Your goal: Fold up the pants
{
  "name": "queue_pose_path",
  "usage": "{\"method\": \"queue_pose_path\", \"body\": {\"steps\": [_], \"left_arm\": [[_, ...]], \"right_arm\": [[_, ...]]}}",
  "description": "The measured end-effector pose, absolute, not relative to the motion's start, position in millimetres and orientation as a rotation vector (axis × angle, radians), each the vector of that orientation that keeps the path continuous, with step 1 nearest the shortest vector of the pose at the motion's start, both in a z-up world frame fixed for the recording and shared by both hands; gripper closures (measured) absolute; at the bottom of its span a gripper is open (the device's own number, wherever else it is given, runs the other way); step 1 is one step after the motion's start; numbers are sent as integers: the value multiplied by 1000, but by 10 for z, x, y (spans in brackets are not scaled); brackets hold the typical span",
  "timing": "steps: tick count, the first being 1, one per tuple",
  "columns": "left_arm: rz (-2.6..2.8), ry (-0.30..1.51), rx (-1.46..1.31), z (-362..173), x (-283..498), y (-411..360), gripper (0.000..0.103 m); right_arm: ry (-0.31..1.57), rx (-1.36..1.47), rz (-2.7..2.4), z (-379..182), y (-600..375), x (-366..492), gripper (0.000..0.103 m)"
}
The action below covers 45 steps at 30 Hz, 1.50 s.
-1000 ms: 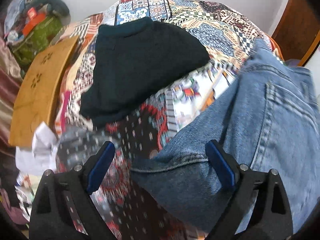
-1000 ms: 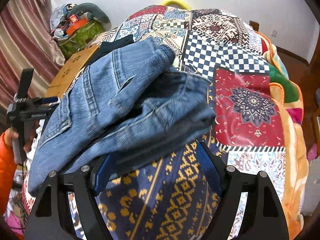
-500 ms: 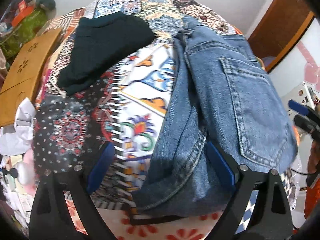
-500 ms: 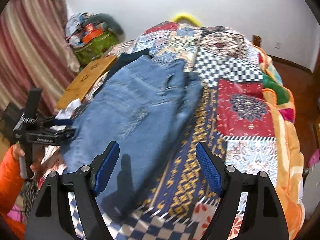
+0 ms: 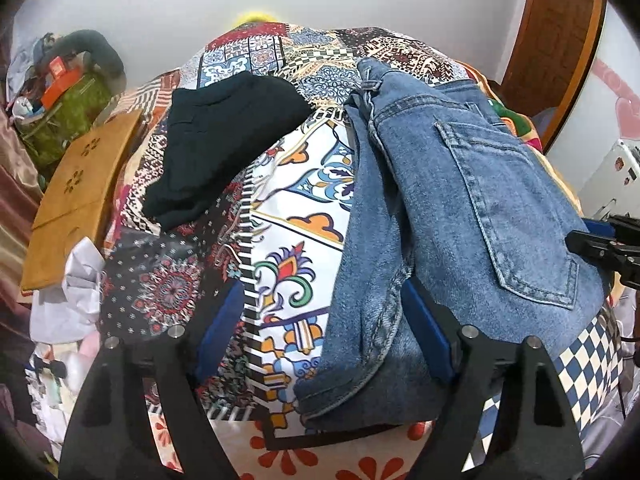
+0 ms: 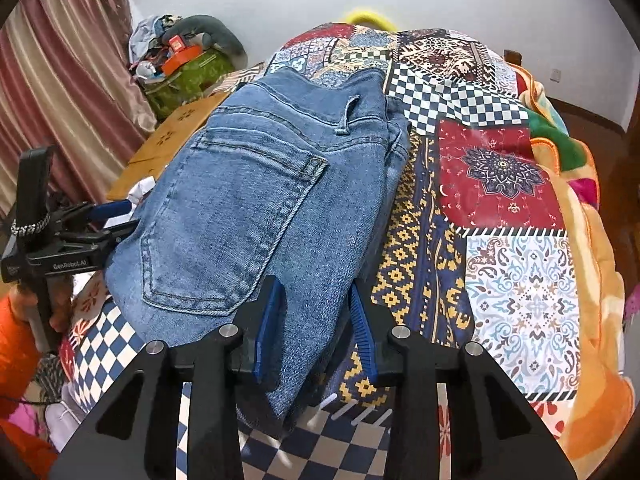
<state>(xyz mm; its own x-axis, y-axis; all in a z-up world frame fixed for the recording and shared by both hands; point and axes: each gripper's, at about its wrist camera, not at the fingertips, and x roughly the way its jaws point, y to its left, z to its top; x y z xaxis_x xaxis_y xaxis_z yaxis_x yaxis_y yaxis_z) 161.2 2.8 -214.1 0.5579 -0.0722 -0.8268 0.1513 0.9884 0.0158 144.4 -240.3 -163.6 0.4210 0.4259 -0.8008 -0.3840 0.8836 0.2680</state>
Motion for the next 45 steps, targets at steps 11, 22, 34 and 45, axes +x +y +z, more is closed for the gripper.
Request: {"method": "queue_pose_path", "body": {"steps": [11,22,34,45], "left_arm": [[-78,915,165,-1852,2079,101,21],[-266,952,3,-1831,3111,-97,23],[-350,1007,-24,-2063,3550,-227,24],[-306,1030,-10,-2193,3607,-263,23]], "right_arm": [[977,44,456,-1373,-2542,1722,65],[946,80,431,-1420,-2527,2481,60],[957,126,467,-1695,-2368,3030,93],[845,-60,407,-1595,-2339,3040,99]]}}
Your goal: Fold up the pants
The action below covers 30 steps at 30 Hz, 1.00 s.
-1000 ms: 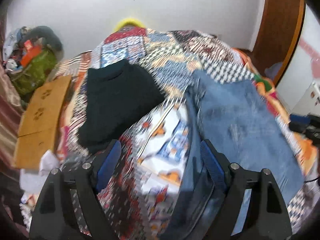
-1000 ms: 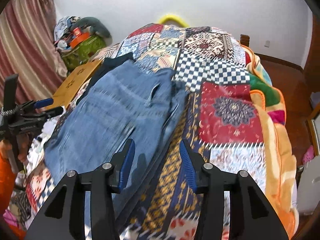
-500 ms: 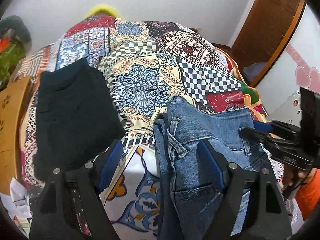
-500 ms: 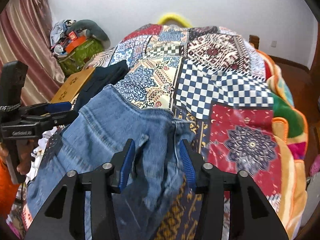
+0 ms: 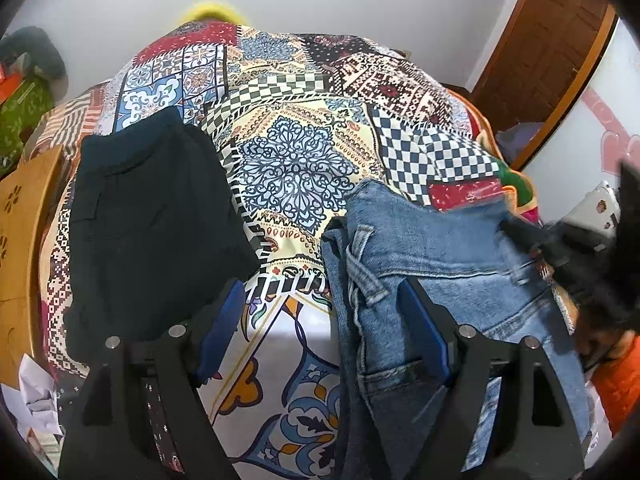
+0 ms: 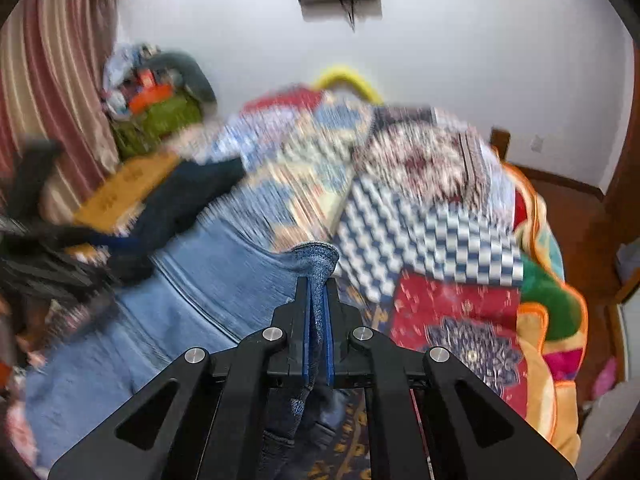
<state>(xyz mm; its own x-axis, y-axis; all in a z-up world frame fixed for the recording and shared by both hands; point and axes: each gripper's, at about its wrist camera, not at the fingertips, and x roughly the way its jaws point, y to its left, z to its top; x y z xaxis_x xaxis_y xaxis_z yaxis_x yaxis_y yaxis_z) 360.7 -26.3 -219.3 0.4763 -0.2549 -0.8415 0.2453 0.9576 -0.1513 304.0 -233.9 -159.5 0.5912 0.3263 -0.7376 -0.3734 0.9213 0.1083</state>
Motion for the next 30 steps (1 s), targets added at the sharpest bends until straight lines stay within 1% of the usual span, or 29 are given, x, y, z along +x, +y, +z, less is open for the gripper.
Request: {"method": "queue_pose_path", "body": {"steps": [2,4,6,7,9,10,12,14,16,18,20,22,23,24,28,29,30], "left_arm": [[-293,1038,34,-2235,3614,-332,22],[-286,1040,30,-2170,3596,-321,23],[-279,1024,33,-2059,3540,-291,23],[-269,1003,38,-1977,3488,-259,23],[-263,967,32,-1820,3359,-166,23],[-265,959,26,-1780,3297,-122,23],[-267,957,19,-1733,3163,-17,23],[-263,976,15,-1770,3060,47,23],[-263,1017,24,-1879,2946,102,22],[-289,1070,31,-2046,2819,119,22],[-316,1117,19,-2196,2740,100,21],[-316,1161,23,-2371,2676,51,20],[-302,1144,18,-2406,2643,50,15],[-276,1113,14,-2417,2617,69,7],[-88,1075,14,-2474,2597,269,8],[-45,1071,29,-2500,2588,319,11],[-31,1072,3,-2525,2562,410,12]], "right_arm": [[952,-43,398,-1942,-2367,3145,99],[992,-1,399,-2052,-2413,3166,99],[990,-14,382,-1951,-2421,3141,97],[995,-18,376,-1865,-2436,3124,93],[1007,-16,376,-1740,-2473,3074,93],[1009,-18,377,-1683,-2489,3034,91],[1006,-32,381,-1580,-2538,2887,85],[990,-30,392,-1510,-2569,2748,70],[969,-21,410,-1464,-2574,2619,60],[956,-11,433,-1415,-2554,2466,56],[964,-8,451,-1434,-2499,2369,44],[977,-19,481,-1495,-2417,2282,42],[986,-28,491,-1544,-2375,2239,42],[1005,-43,497,-1619,-2327,2217,42],[1004,-37,472,-1765,-2296,2159,41],[1007,-24,469,-1762,-2314,2165,41],[1013,-11,465,-1758,-2334,2173,41]]}}
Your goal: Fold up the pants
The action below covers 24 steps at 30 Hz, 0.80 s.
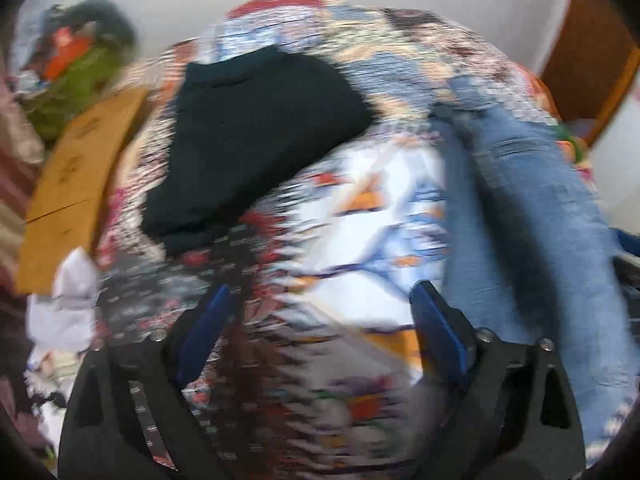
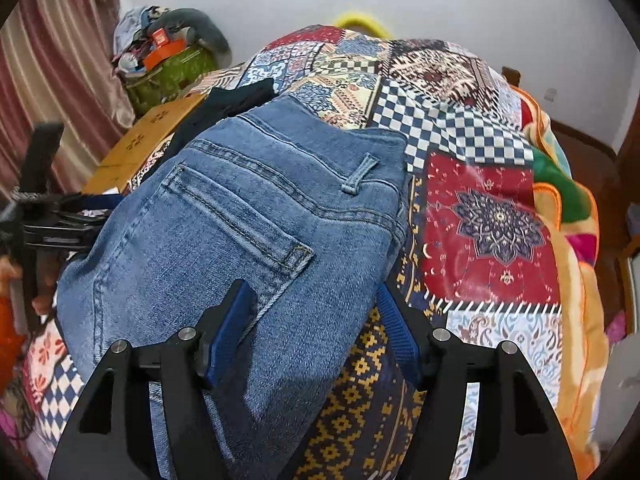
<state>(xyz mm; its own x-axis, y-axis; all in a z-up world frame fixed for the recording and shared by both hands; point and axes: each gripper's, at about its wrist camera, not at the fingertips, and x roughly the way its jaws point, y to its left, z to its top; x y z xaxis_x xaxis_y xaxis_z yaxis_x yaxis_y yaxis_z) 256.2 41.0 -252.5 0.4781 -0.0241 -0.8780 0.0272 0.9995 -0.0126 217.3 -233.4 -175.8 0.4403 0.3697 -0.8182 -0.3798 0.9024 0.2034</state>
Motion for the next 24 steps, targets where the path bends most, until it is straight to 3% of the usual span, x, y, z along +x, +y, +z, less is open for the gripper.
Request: {"method": "queue_pose_path", "body": {"steps": [3,9,14,17,24], "left_arm": [[-59,1089,-54,-2497,2495,533,17],[-123,1032,-43,-2179,2448,453,17],[-229,983,-33,-1927,2579,139,8],[-291,989,-14,-1898,2717,-81,6],[-419,1137,39,-2187,3067,-452,3]], "right_arm": [[1016,3,463,-1766,-2378,2144,41],[1018,21,433,-1742,-2433,2110,41],[1002,25,408,-1660,-2496,2101,40],[979,58,407,-1618,-2546,2094,30],[1056,140,435,-1849,-2541,2229,29]]}}
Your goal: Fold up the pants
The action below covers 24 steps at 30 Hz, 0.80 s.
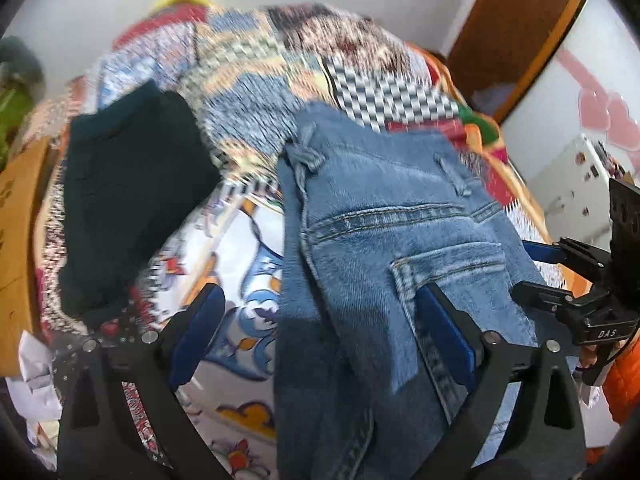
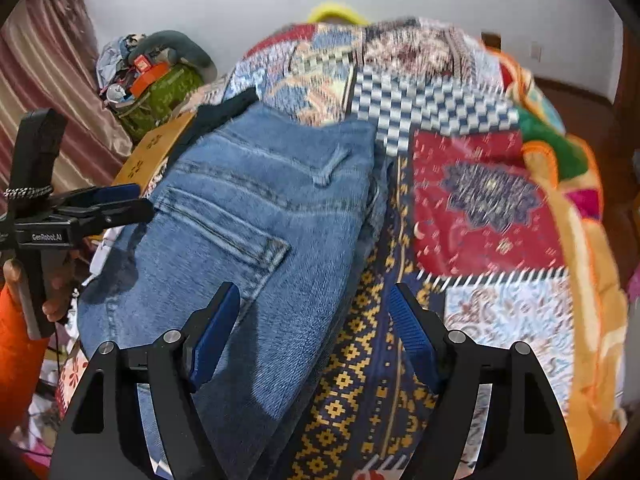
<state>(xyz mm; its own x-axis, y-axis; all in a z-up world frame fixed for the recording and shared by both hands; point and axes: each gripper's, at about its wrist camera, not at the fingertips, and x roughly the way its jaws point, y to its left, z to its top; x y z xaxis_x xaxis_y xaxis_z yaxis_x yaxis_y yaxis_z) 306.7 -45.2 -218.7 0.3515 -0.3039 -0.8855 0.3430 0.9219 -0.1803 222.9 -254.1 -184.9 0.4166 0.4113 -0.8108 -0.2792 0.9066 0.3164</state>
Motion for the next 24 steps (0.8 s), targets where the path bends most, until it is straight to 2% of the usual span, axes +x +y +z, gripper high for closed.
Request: {"method": "queue_pose_path", "body": {"steps": [8,12,15,21,24], "left_arm": [[-541,1247,20,-2357,3272,-611,1],[-611,1309,-36,-2496,3361,-712,0],[-623,1283,-44,-2495,3382,-746,2],[-610,1236,-58,-2406,3301,-759,22],[-595,1224,-69,-2339,3211,-734,27]], "right_arm": [[1159,335,553,-2106,-2563,2479,29],[1162,373,580,-2162,-2498,2553,26],[1151,382,588,-2172,-2478,2592,28],[1135,371,589,-2133,-2476,2636,48],[1101,323,585,-2037,-2466,2586,62]]}}
